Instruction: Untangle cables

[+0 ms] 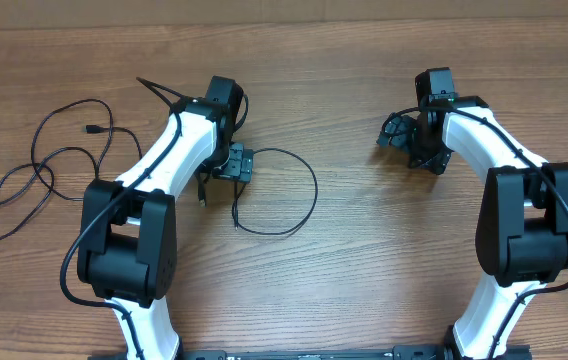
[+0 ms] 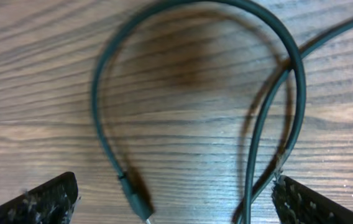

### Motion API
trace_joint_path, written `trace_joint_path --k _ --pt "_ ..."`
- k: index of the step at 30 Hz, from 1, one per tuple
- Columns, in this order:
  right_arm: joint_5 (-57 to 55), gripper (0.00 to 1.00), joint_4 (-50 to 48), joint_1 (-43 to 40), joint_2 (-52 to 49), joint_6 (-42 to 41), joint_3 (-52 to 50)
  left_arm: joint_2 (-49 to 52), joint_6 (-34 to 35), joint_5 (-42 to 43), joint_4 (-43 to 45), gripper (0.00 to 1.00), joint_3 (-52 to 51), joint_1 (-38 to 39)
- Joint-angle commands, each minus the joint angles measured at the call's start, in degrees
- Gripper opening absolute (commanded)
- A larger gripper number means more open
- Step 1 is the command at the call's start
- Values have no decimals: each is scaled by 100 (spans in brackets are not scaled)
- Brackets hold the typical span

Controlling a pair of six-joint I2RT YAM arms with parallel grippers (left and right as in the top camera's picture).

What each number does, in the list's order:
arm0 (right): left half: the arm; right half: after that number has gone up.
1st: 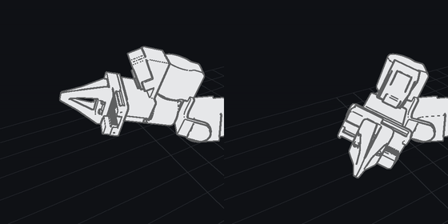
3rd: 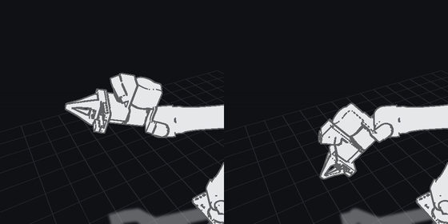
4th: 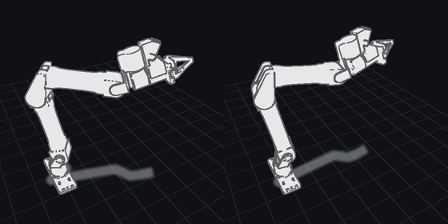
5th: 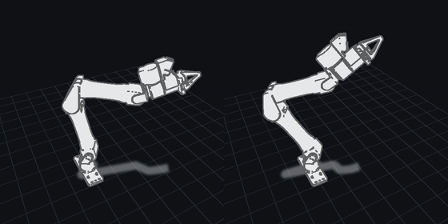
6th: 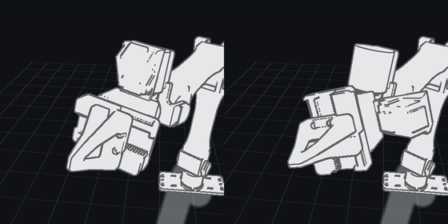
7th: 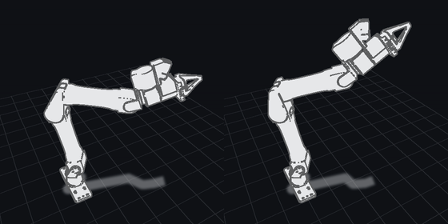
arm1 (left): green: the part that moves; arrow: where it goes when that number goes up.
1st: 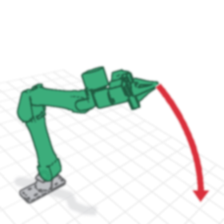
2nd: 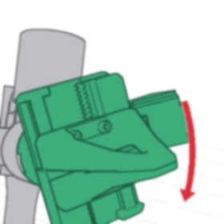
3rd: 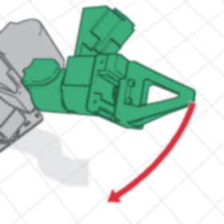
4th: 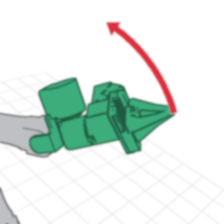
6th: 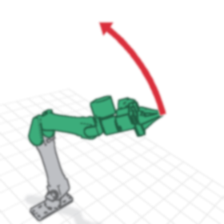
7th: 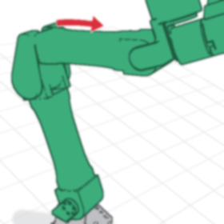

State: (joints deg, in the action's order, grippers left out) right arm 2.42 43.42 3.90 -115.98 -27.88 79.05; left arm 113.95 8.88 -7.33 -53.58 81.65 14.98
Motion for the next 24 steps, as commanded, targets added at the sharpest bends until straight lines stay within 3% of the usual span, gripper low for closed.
trace_joint_path --k 1,10,22,24 --pt "-20 100 -31 20 175 -2 -31 70 -382 249 175 99 -208 -7" --pt "-20 100 -31 20 175 0 -31 70 -511 254 1060 100 -728 -83" --pt "-20 100 -31 20 175 0 -31 70 -505 319 1150 99 -798 -83" --pt "-20 100 -31 20 175 -2 -31 70 -505 686 1147 100 -844 -72"
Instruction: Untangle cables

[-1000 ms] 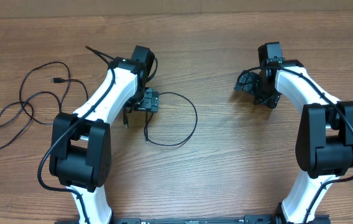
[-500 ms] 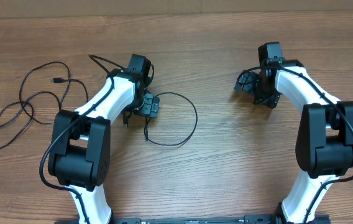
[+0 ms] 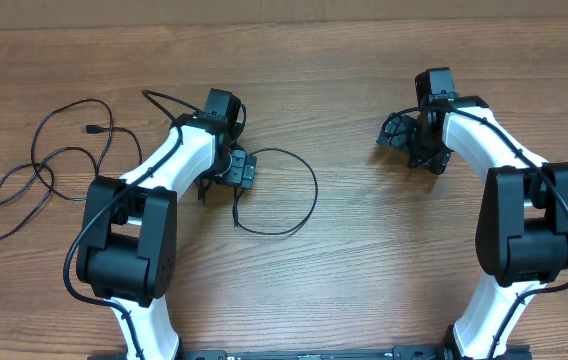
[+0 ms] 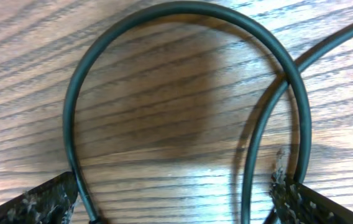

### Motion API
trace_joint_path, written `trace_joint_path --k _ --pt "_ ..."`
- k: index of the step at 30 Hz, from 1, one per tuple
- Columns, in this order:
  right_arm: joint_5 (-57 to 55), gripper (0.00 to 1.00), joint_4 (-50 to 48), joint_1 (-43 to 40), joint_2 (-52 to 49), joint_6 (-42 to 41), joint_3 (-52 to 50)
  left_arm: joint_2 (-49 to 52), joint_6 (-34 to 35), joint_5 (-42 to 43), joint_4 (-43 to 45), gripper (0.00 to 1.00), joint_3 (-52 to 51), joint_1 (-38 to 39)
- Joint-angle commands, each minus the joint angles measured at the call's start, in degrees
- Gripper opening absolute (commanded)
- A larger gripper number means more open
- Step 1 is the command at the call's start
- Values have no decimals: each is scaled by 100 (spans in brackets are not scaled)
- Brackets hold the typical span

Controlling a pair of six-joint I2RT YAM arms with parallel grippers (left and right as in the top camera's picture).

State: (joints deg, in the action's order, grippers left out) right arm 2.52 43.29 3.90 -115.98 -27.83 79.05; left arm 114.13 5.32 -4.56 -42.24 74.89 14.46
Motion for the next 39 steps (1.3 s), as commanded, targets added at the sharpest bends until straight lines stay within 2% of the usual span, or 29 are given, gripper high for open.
trace_joint_path --k 1,4,8,12,14,17,21,22,23,24,26,29,31,39 --pt "-31 100 -17 20 175 -4 -31 52 -149 588 11 100 -203 -13" --pt "-31 100 -17 20 175 -4 -31 52 -146 933 74 100 -367 37" --pt "-33 100 -17 20 175 -4 -31 52 -151 951 131 91 -564 92" --pt "-31 100 -17 20 175 -4 -31 52 -151 951 96 73 -597 96" --pt "-31 100 -17 20 175 -4 -31 52 -151 953 146 58 -597 94" --pt "-33 100 -17 20 175 -4 -31 52 -149 964 195 42 -597 94" --pt "-31 100 -17 20 175 -4 -31 52 -149 1215 177 32 -614 96" --pt "-31 100 -17 20 175 -4 -31 52 -146 1241 175 33 -621 96" --pt "-33 100 -17 20 175 -7 -31 52 -146 1257 162 41 -619 96" --pt "-31 100 -17 20 175 -4 -31 52 -146 1252 157 57 -621 96" --pt "-31 100 -17 20 175 -4 -31 52 -149 1224 160 74 -612 94" --pt "-31 100 -17 20 175 -4 -31 50 -149 1145 17 87 -468 87" --pt "-33 100 -17 20 175 -4 -31 50 -149 1150 -221 99 -269 90" --pt "-31 100 -17 20 175 -4 -31 50 -243 1172 -1187 100 540 90"
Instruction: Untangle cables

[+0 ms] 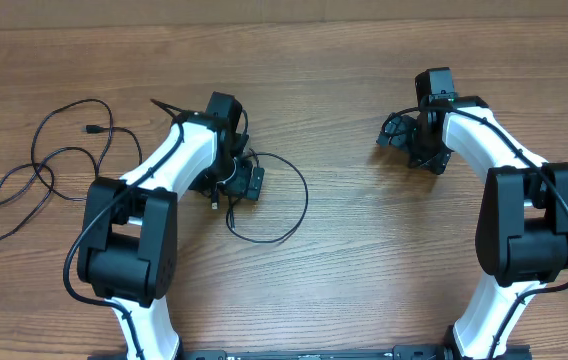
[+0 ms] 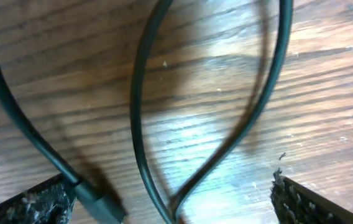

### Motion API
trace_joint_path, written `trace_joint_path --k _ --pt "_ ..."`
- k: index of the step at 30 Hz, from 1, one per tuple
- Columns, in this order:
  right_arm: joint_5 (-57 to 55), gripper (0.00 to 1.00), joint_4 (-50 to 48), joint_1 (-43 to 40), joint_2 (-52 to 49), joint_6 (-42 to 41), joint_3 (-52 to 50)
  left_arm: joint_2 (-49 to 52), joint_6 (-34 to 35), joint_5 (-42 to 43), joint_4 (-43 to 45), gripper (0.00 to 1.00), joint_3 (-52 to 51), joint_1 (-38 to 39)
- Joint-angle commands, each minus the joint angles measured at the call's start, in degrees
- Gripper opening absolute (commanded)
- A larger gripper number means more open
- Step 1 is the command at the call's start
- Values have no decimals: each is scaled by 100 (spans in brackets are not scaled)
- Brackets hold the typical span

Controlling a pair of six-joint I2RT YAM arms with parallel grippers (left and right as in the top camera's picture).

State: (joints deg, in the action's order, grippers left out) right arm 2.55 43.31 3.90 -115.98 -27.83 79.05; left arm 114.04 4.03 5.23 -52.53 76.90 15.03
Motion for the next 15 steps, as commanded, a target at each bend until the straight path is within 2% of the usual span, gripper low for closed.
trace_joint_path --k 1,8,15 --pt "-33 100 -20 20 175 -4 -31 59 -197 188 -166 100 330 33" --pt "-35 100 -20 20 175 -4 -31 61 -278 68 -85 100 -61 42" --pt "-33 100 -20 20 175 -4 -31 61 -275 -181 658 100 -675 42"
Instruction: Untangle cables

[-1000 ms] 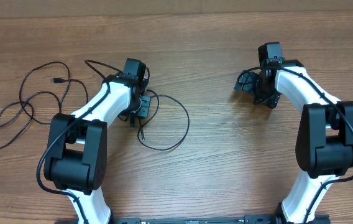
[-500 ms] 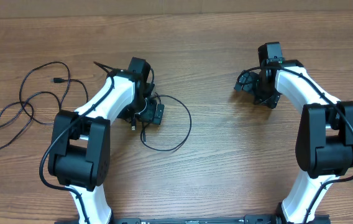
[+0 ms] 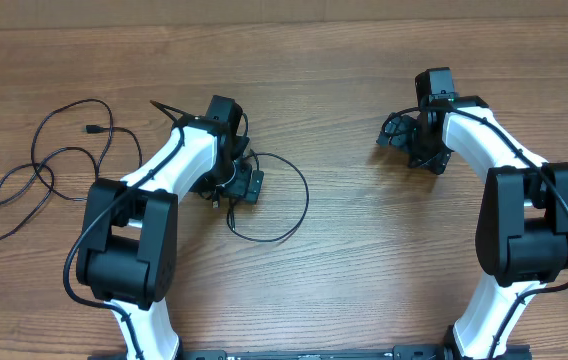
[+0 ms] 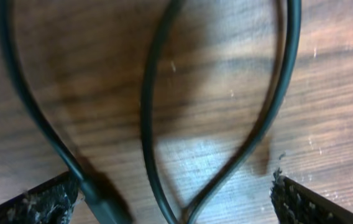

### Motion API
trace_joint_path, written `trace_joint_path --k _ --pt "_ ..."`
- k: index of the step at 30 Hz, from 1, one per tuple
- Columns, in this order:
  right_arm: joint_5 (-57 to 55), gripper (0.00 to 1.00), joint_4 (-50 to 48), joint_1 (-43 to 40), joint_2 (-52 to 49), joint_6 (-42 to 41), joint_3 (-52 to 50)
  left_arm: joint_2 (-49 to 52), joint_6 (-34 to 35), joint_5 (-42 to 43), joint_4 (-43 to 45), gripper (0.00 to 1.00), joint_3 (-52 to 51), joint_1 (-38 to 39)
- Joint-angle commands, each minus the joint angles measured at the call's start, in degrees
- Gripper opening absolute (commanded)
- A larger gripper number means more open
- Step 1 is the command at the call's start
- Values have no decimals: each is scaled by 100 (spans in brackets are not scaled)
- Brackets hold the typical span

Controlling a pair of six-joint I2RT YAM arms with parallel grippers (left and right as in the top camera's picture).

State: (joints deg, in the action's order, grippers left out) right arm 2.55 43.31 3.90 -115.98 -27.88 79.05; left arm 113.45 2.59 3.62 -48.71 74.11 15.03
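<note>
A black cable lies in a loop [image 3: 299, 200] on the wooden table, right of my left gripper [image 3: 242, 185]. In the left wrist view the gripper [image 4: 176, 211] is open, its fingers [image 4: 40, 202] wide apart low over the wood. Two strands [image 4: 151, 124] of the loop run between the fingers and cross near the bottom edge. The cable's plug [image 4: 99, 202] lies close to the left finger. More black cable [image 3: 49, 160] is spread at the far left. My right gripper [image 3: 399, 132] sits at the back right with a dark lump at its tip; its jaws cannot be made out.
The table's far edge [image 3: 284, 22] runs along the top of the overhead view. Both arm bases [image 3: 314, 352] stand at the near edge. A loose cable end with a small connector lies at the far left.
My left gripper has shifted very slightly and sits a little closer to the strands, which look larger in the wrist view. The jaws remain open. The right arm has not moved.
My left gripper first stood open above the loop's curved end by the plug. It then sat slightly nearer that curve. Later it was farther right and nearer me, over the crossing strands, with the loop drawn a little narrower. The right arm stayed put throughout.
</note>
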Motion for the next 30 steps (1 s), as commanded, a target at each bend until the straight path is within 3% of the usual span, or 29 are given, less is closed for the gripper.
trace_joint_path --k 1,4,6,15,24,30 --pt "-33 100 -20 20 175 0 -31 120 -131 -7 385 100 -501 42" --pt "-33 100 -20 20 175 0 -31 120 -136 153 466 90 -693 50" --pt "-35 100 -20 20 175 0 -31 120 -133 247 448 75 -782 55" --pt "-35 100 -20 20 175 0 -31 120 -136 264 437 45 -872 184" --pt "-35 100 -20 20 175 0 -31 120 -138 256 400 45 -872 398" --pt "-33 100 -20 20 175 0 -31 120 -136 258 264 36 -872 457"
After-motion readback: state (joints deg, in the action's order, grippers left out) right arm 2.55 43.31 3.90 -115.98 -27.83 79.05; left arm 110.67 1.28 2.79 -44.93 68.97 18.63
